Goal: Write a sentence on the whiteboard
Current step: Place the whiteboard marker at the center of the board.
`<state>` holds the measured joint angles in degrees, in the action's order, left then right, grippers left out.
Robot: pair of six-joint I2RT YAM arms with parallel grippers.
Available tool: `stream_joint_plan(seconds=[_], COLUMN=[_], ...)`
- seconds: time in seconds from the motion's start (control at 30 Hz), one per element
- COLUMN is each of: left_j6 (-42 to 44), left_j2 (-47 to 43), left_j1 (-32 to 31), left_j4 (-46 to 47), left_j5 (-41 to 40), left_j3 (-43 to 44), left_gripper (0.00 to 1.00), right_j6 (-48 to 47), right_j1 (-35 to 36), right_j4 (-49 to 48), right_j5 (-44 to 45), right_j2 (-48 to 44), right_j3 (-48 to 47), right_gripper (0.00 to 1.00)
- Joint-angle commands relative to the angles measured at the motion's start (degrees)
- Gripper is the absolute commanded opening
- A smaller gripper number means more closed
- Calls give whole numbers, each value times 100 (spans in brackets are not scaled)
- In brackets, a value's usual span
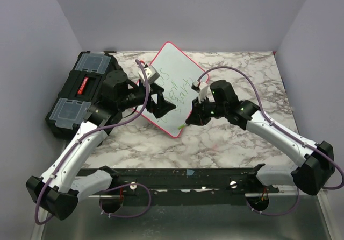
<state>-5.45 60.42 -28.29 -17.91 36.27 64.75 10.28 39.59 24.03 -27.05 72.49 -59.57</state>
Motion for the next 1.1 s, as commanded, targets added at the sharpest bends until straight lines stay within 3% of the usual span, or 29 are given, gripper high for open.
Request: stream_joint_plan(seconds=[0.0, 0.53, 0.8, 1.07], left_j6=[252, 387, 431, 429], left_j2=[-248, -453, -487, -486], left_j1=[60, 61, 64, 73], left_j4=[9, 105, 95, 125], left_j5=[-789, -1052, -1078, -1081], left_j3=[-283, -628, -670, -683], left_gripper=[98, 98, 98, 98], right_j6=[255, 792, 1022, 1029], right_j1=[13, 11, 13, -107], right_j4=[819, 1884, 1279, 1294], right_j5=[1405, 4513, 4305, 4454], right_j2=[287, 1791, 2309, 2228], right_j3=[-430, -1162, -331, -590], right_gripper=[1, 1, 1, 1])
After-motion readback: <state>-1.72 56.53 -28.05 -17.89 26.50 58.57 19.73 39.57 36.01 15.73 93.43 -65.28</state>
